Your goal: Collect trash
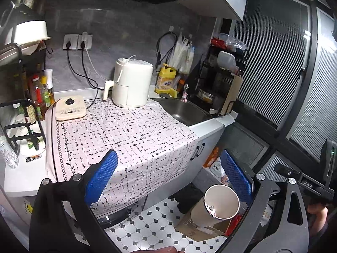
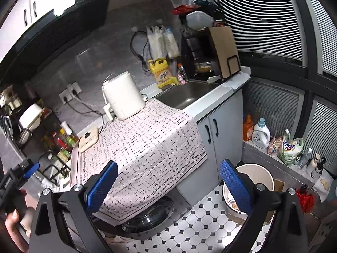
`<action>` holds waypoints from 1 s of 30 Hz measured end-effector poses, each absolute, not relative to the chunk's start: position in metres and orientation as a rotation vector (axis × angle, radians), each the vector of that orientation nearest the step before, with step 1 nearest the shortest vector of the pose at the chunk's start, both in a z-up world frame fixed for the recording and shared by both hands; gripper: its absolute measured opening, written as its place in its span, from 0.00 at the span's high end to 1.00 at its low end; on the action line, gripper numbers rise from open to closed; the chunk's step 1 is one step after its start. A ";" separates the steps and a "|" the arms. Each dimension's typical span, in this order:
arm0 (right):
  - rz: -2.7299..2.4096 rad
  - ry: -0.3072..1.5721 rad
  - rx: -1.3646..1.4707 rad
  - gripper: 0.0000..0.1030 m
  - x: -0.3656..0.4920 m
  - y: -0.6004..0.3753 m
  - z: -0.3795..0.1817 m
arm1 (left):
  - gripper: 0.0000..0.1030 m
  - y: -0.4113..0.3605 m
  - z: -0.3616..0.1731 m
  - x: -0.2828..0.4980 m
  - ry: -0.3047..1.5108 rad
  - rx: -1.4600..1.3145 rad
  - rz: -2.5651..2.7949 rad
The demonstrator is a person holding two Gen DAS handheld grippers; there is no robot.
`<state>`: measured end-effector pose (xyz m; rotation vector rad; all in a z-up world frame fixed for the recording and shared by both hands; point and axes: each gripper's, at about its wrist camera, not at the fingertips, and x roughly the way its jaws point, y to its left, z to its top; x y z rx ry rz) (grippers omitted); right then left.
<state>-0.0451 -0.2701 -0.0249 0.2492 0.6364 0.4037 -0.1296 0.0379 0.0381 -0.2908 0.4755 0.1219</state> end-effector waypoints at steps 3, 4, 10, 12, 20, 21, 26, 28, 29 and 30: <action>0.414 0.639 0.238 0.07 -0.046 -0.263 -0.026 | 0.06 0.043 0.036 -0.132 0.481 -0.303 0.133; 0.414 0.640 0.232 0.07 -0.046 -0.261 -0.027 | 0.06 0.043 0.035 -0.132 0.483 -0.300 0.137; 0.426 0.650 0.220 0.07 -0.045 -0.251 -0.029 | 0.06 0.045 0.037 -0.136 0.476 -0.303 0.147; 0.429 0.650 0.219 0.07 -0.045 -0.249 -0.029 | 0.06 0.045 0.036 -0.136 0.476 -0.302 0.150; 0.410 0.678 0.219 0.07 -0.044 -0.245 -0.030 | 0.06 0.048 0.038 -0.132 0.477 -0.307 0.136; 0.407 0.676 0.218 0.07 -0.045 -0.244 -0.029 | 0.06 0.047 0.038 -0.133 0.477 -0.304 0.138; 0.391 0.673 0.190 0.07 -0.047 -0.239 -0.027 | 0.06 0.052 0.038 -0.131 0.475 -0.299 0.128; 0.390 0.677 0.188 0.07 -0.047 -0.237 -0.027 | 0.06 0.053 0.038 -0.130 0.476 -0.300 0.127; 0.389 0.678 0.186 0.07 -0.047 -0.238 -0.027 | 0.06 0.054 0.038 -0.130 0.476 -0.299 0.127; 0.387 0.677 0.182 0.07 -0.048 -0.237 -0.027 | 0.06 0.053 0.038 -0.130 0.476 -0.297 0.128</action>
